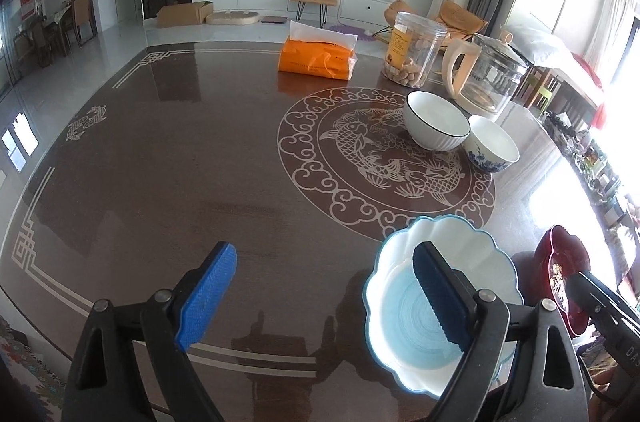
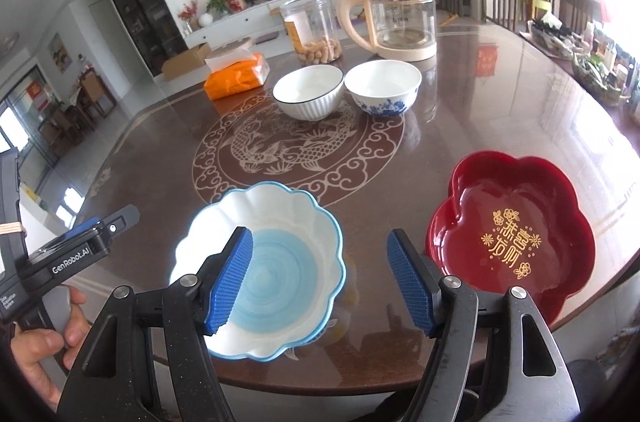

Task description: Organize plates and bowls

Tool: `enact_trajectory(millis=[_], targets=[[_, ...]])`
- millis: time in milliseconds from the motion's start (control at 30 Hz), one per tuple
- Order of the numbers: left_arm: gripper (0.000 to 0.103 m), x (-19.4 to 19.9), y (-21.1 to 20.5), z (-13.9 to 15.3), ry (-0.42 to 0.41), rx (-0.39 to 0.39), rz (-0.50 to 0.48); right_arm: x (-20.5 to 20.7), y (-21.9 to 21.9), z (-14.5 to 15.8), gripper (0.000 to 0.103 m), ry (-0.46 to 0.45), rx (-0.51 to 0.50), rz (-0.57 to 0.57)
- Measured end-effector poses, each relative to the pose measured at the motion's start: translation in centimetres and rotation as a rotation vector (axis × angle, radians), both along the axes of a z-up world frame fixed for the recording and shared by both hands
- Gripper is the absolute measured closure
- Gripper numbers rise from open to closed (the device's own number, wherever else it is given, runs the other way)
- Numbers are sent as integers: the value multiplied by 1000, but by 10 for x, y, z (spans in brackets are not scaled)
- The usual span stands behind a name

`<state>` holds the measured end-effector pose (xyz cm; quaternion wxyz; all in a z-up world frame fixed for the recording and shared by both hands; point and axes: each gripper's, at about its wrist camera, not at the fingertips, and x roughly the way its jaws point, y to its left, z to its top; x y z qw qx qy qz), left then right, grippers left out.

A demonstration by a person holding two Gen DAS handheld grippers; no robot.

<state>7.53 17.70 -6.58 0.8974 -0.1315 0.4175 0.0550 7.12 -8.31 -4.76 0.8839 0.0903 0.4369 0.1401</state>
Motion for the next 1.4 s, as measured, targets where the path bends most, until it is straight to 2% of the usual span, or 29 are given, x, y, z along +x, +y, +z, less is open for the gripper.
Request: enact_trajectory(millis=[100, 333, 533, 667, 767, 833, 967, 1067, 1133, 1267, 1400], targets=[[13, -1, 10, -2, 5, -38, 30, -1, -2, -2, 29, 3, 15, -6], [13, 0, 23, -3, 4, -32, 59, -5, 1, -1, 29, -7, 12, 2], [13, 2, 31, -1, -15, -88, 85, -3, 5, -4, 29, 13, 10, 9], [13, 3, 41, -2, -43, -164, 137, -2, 5, -4, 29, 24, 15, 10], [13, 7, 50, -5, -27, -203, 172, -3, 4, -3, 29, 23, 12, 8], [13, 12, 50, -6, 7, -179, 169, -3, 3, -3, 29, 26, 14, 7], [13, 18, 43, -1, 58, -49, 144, -3, 2, -3, 29, 34, 21, 4], [13, 17, 41, 5, 78, 3, 148, -6, 1, -1, 29, 24, 23, 1], [13, 15, 41, 9, 82, 2, 148, -8, 2, 0, 29, 17, 25, 5], [13, 13, 41, 17, 72, -65, 148, -12, 0, -1, 29, 25, 44, 20], [13, 11, 27, 28, 74, -57, 134, -20, -1, 4, 29, 6, 46, 42]])
